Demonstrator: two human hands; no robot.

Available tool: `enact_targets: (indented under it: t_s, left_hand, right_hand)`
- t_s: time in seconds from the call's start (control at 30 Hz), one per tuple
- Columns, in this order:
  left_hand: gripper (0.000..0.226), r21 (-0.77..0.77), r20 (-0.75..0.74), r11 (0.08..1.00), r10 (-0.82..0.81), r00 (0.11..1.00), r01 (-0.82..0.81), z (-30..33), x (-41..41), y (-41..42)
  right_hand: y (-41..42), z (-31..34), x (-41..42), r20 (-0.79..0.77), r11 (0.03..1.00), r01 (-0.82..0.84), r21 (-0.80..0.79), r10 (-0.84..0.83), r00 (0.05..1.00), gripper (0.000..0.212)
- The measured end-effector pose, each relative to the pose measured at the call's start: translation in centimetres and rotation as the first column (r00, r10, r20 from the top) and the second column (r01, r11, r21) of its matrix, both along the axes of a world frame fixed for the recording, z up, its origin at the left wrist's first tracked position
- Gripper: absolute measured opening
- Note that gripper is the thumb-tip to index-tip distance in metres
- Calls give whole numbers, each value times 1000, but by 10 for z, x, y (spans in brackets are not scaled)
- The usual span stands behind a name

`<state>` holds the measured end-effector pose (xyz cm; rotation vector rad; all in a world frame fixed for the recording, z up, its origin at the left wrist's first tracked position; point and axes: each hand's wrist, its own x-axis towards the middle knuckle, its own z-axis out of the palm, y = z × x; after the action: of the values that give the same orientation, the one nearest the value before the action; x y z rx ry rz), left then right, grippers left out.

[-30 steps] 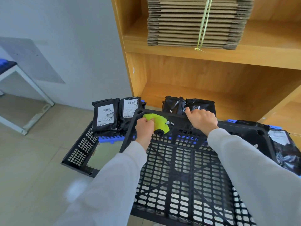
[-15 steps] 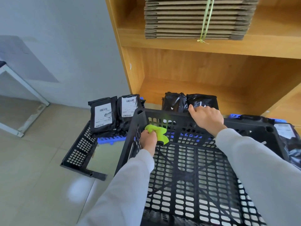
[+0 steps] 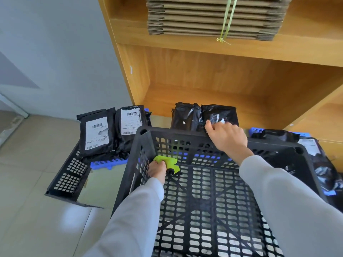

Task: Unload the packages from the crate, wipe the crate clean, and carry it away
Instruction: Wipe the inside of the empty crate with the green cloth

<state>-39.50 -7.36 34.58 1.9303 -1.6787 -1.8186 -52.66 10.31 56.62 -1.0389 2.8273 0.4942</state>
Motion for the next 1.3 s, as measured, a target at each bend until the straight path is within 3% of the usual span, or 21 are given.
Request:
enact_targets:
  t_s: [0.1, 0.3, 0.4, 0.5, 0.6, 0.77, 0.83, 0.9, 0.97, 1.03, 1.07, 1.1, 1.17, 1.23, 1.3]
  left_hand:
    - [41, -23, 38, 1000, -20, 999, 20, 16, 0, 6]
    - [34, -137, 184, 968, -184, 966, 210, 42, 3, 6]
    - [32, -143, 216, 956, -223, 951, 257, 46, 5, 5]
    - [33, -87, 162, 973, -200, 966, 215, 46, 11, 4]
    - [36, -28, 97, 985, -166, 981, 170, 52, 19, 4]
    - [35, -46, 69, 970, -236, 969, 239, 68, 32, 13]
    - [37, -58, 51, 957, -282, 958, 284, 77, 40, 17]
    - [36, -54, 8, 948, -312, 950, 312, 82, 45, 21]
    - [32, -45, -44, 941, -337, 940, 336, 89, 51, 22]
    - [28, -55, -78, 924, -381, 921, 378, 94, 56, 23]
    - [28, -66, -85, 915, -404, 911, 399, 93, 57, 22]
    - [27, -73, -96, 907, -420, 902, 415, 99, 61, 23]
    - [17, -61, -138, 894, -448, 883, 444, 124, 69, 31]
    - [9, -55, -185, 873, -486, 854, 485, 154, 77, 41]
    - [10, -75, -204, 835, -547, 812, 545, 169, 83, 45]
  right_hand:
    - [0, -1, -1, -25, 1000, -18, -12, 18, 1000, 67]
    - [-1, -4, -3, -19, 993, 41, -108, -44, 999, 40]
    - [-1, -4, -4, -19, 992, 32, -125, -35, 999, 41]
    - [0, -1, -2, 7, 990, 17, -140, -17, 1000, 47]
    - [-1, -2, -3, 39, 970, 140, -199, -135, 990, 41]
    - [-1, 0, 2, 88, 929, 222, -295, -204, 975, 46]
    - [0, 2, 7, 130, 877, 260, -404, -226, 965, 50]
    - [3, -1, 7, 141, 802, 225, -554, -176, 974, 41]
    - [8, 1, 14, 18, 703, 14, -712, -1, 1000, 23]
    - [14, 5, 29, -116, 565, -234, -791, 237, 965, 20]
    - [15, 4, 40, -116, 497, -277, -822, 331, 936, 22]
    - [16, 6, 56, -62, 455, -254, -854, 396, 916, 23]
    - [17, -5, 82, 134, 466, -95, -880, 434, 891, 23]
    - [16, -23, 100, 339, 553, 71, -830, 400, 852, 24]
    - [16, -41, 109, 520, 667, 209, -715, 309, 796, 44]
